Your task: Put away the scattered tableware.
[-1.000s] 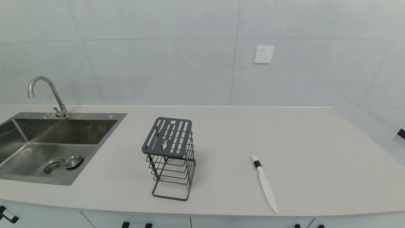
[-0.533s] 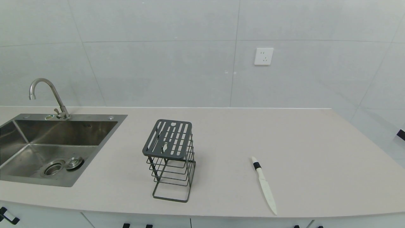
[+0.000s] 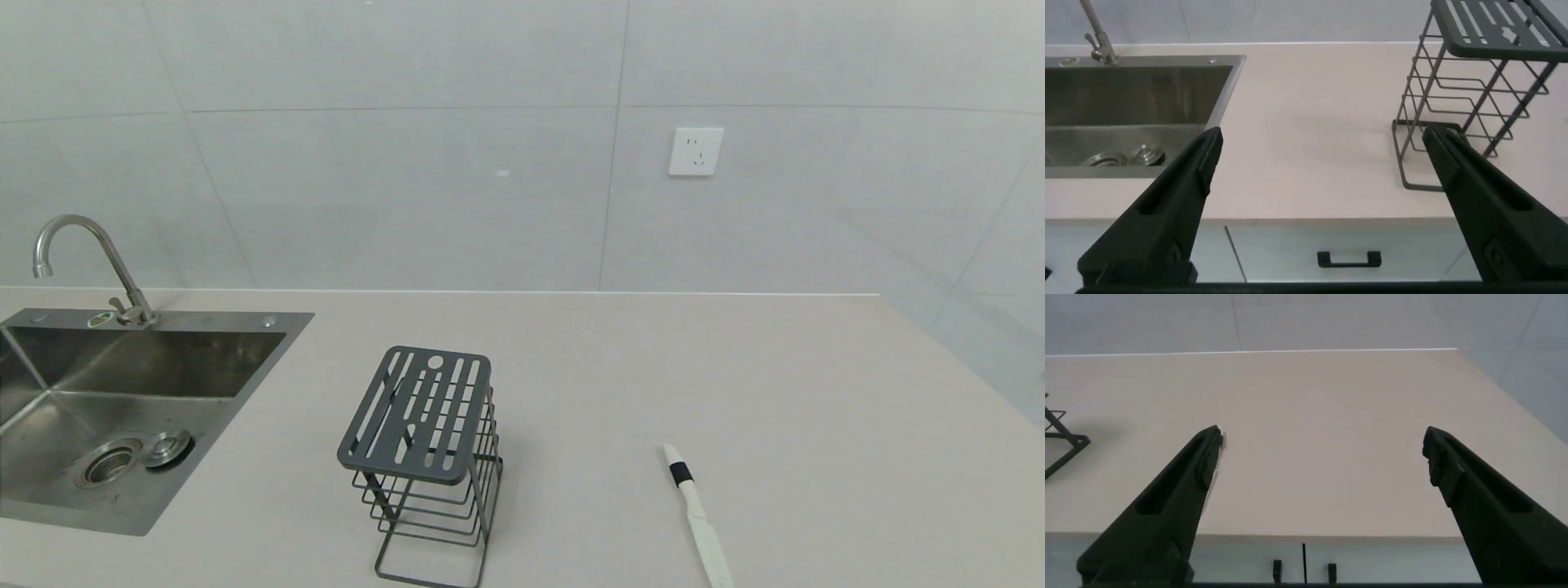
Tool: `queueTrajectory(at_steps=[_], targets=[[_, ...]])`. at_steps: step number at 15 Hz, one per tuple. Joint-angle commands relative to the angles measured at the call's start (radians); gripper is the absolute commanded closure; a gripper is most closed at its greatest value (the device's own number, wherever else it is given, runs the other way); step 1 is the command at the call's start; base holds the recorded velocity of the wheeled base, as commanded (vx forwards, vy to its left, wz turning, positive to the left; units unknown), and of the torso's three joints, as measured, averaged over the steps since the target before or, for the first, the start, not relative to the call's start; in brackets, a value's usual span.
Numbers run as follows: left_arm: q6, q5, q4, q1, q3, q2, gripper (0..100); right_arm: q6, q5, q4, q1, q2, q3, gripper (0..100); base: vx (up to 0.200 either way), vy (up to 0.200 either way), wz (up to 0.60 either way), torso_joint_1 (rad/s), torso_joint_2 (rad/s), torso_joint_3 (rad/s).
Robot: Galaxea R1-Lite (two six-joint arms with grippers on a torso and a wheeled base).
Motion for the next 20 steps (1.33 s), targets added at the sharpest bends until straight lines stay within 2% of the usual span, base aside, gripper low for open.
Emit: queueTrajectory(at_steps=[1, 2, 6, 10, 17, 18, 19, 20], targets=[[0.003, -0.003, -0.001, 0.000, 0.000, 0.001, 0, 0.000, 0.001, 0.000, 0.000, 0.000, 0.000, 0, 0.000, 0.000, 0.00, 0.339, -0.12, 0.222], [-0.009, -0.003, -0.001, 0.000, 0.000, 0.001, 0, 0.000, 0.001, 0.000, 0.000, 0.000, 0.000, 0, 0.000, 0.000, 0.00, 0.344, -0.13, 0.203], [-0.006, -0.004, -0.001, 0.000, 0.000, 0.001, 0, 0.000, 0.001, 0.000, 0.000, 0.000, 0.001, 0, 0.000, 0.000, 0.00, 0.218, -0.09, 0.120], [-0.009, -0.004, -0.001, 0.000, 0.000, 0.001, 0, 0.000, 0.001, 0.000, 0.000, 0.000, 0.000, 0, 0.000, 0.000, 0.00, -0.072, 0.23, 0.173], [-0.002, -0.006, -0.001, 0.002, 0.000, 0.001, 0, 0.002, -0.001, 0.001, 0.000, 0.000, 0.000, 0, 0.000, 0.000, 0.00, -0.002, 0.01, 0.008], [0.000, -0.006, -0.001, 0.002, 0.000, 0.001, 0, 0.014, -0.001, -0.040, 0.000, 0.000, 0.001, 0, 0.000, 0.000, 0.00, 0.000, 0.00, 0.000], [0.001, -0.006, -0.001, 0.002, 0.000, 0.001, 0, 0.026, 0.003, -0.227, 0.000, 0.000, 0.000, 0, 0.000, 0.000, 0.00, 0.000, 0.00, 0.000], [0.001, -0.007, -0.001, 0.002, 0.000, 0.001, 0, 0.012, 0.006, -0.253, 0.000, 0.000, -0.005, 0, 0.000, 0.000, 0.00, 0.000, 0.00, 0.000]])
